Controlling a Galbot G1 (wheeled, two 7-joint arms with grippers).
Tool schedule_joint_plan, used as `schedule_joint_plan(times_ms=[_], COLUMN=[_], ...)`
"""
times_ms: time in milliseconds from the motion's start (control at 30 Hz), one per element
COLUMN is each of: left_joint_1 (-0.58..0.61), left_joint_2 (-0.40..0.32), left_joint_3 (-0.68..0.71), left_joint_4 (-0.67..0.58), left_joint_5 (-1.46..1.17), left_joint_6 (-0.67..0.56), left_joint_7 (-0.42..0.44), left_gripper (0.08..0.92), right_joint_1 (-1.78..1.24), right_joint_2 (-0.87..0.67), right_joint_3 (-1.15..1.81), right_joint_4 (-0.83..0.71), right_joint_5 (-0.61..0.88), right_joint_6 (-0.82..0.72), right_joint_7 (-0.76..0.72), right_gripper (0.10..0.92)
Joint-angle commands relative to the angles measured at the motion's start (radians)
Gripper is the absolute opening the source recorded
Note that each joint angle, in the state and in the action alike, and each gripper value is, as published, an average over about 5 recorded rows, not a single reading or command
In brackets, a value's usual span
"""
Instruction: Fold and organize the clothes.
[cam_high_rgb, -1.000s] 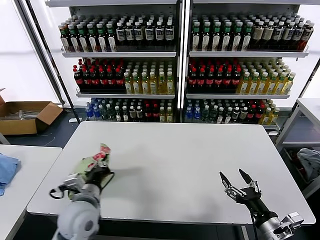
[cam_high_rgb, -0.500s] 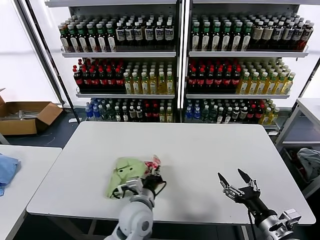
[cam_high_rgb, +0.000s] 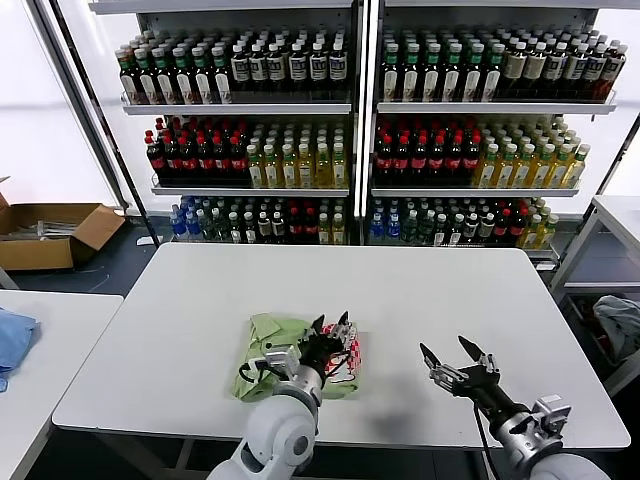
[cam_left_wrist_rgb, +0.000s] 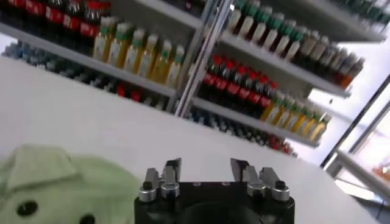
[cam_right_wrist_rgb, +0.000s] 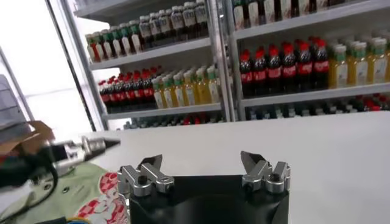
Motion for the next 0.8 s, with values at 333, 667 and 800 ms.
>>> schedule_joint_plan(times_ms=[333, 667, 800], left_joint_1=[0.150, 0.208, 0.208], left_joint_2=[0.267, 0.245, 0.244], left_joint_3=[-0.426, -0.479, -0.484], left_joint_4=[-0.187, -0.226, -0.230], left_joint_5=[0.031, 0.018, 0.009], left_joint_6=[-0.034, -0.030, -0.028], left_joint_7=[0.218, 0.199, 0.190], left_gripper=[0.813, 0.823, 0.823], right_joint_1=[0.451, 0.500, 0.451], right_joint_2=[0.067, 0.077, 0.033], right_joint_3=[-0.575, -0.632, -0.586], right_joint_4=[-0.402, -0.450, -0.382], right_joint_5=[-0.016, -0.014, -0.031], right_joint_6=[-0.105, -0.119, -0.100], right_joint_7=[0.073, 0.065, 0.037], right_gripper=[0.823, 0.715, 0.602])
